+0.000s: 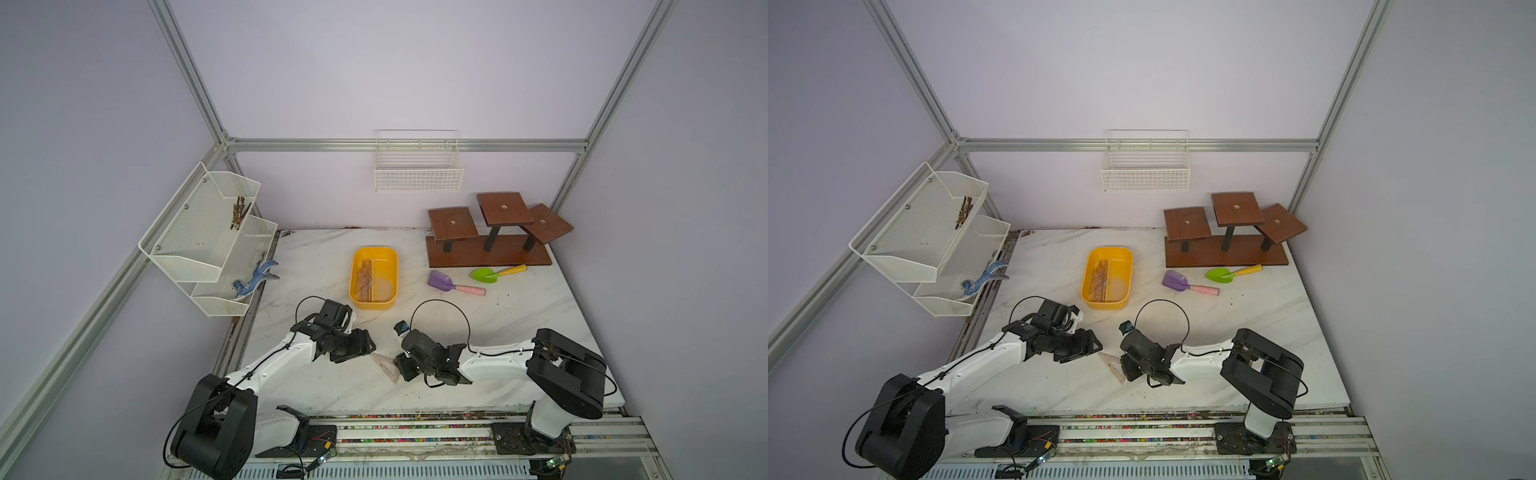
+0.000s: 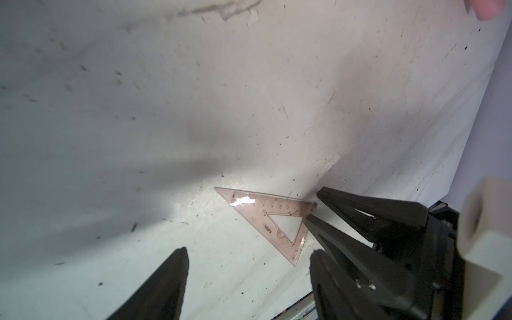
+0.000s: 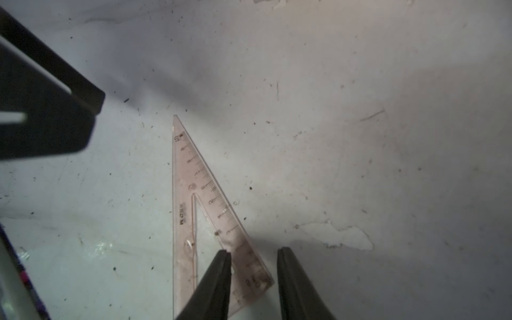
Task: Put the scattered rulers into the storage box
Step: Move the ruler to the center of the board, then pick up the ruler from the center of the board.
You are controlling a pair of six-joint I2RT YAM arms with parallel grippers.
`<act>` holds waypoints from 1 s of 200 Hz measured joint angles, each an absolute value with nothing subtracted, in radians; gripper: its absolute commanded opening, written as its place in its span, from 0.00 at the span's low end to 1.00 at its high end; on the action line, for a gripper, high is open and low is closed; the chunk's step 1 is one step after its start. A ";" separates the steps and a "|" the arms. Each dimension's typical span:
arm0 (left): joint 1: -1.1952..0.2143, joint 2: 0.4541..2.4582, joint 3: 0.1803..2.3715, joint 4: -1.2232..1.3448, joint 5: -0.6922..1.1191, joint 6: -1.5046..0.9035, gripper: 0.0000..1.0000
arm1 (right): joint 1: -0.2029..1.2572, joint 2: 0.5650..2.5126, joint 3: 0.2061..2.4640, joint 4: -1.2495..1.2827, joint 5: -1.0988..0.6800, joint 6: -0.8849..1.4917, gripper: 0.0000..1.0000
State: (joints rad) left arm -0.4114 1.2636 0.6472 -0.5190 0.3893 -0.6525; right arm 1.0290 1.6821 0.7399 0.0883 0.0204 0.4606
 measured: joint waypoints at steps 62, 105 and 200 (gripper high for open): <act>-0.484 1.456 0.654 -0.302 0.478 -0.726 0.73 | 1.002 1.632 0.624 0.221 -0.133 0.531 0.31; -0.488 1.551 0.713 -0.209 0.514 -0.742 0.72 | 0.976 1.633 0.601 0.267 -0.182 0.548 0.29; -0.428 1.338 0.706 -0.314 0.540 -0.674 0.72 | 0.893 1.664 0.587 0.405 -0.361 0.567 0.07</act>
State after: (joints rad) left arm -0.4282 1.3376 0.7063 -0.3138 0.5404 -0.6739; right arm 0.8928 1.6642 0.5873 0.4049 -0.3611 0.5674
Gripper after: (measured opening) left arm 0.725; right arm 0.090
